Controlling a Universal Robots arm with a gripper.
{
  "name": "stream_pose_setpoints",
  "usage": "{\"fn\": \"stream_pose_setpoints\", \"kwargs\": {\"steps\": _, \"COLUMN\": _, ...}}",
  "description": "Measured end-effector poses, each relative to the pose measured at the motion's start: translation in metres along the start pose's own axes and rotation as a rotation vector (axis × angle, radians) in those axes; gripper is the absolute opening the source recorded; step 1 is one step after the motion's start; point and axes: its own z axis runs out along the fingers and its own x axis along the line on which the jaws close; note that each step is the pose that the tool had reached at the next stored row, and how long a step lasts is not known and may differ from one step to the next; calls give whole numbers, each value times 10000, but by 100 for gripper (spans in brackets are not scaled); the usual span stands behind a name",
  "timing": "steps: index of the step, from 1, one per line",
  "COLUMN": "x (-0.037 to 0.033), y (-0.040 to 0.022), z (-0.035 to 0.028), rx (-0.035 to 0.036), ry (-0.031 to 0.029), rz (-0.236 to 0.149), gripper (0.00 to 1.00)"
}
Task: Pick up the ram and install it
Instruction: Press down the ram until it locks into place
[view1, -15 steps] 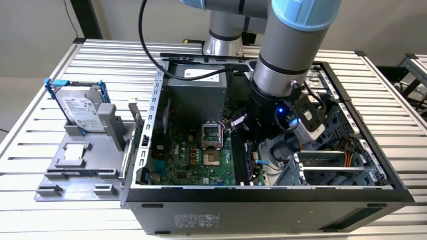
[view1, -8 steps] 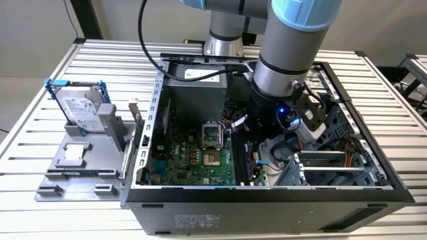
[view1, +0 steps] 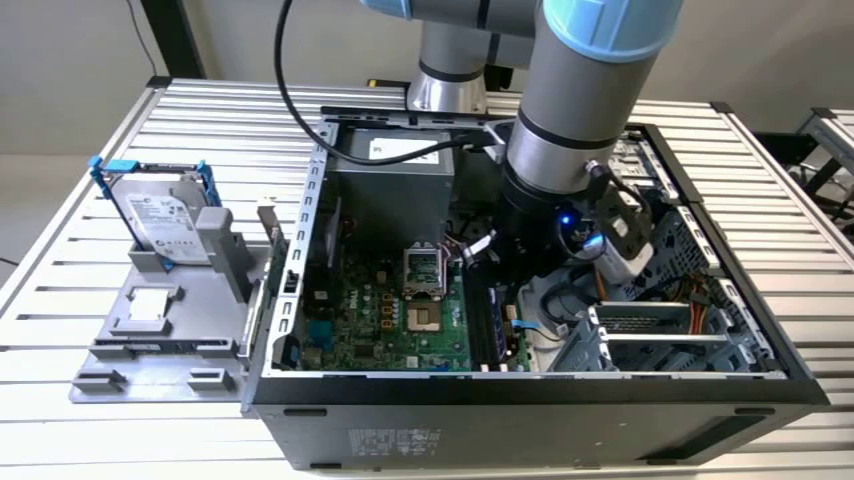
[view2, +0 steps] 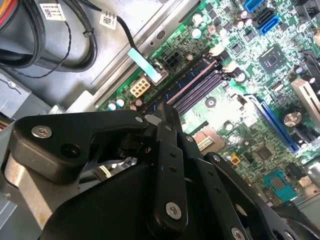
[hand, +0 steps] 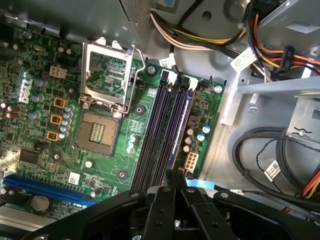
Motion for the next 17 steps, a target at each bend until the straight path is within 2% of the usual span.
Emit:
{"fn": "stream_pose_setpoints", "kwargs": {"steps": 10, "x": 0, "y": 0, "z": -5, "rx": 6, "ry": -23, "rz": -618, "gripper": 0}}
{"fn": "stream_pose_setpoints", "kwargs": {"steps": 17, "x": 0, "y": 0, "z": -7, "rx": 10, "ry": -32, "rz": -852, "gripper": 0}}
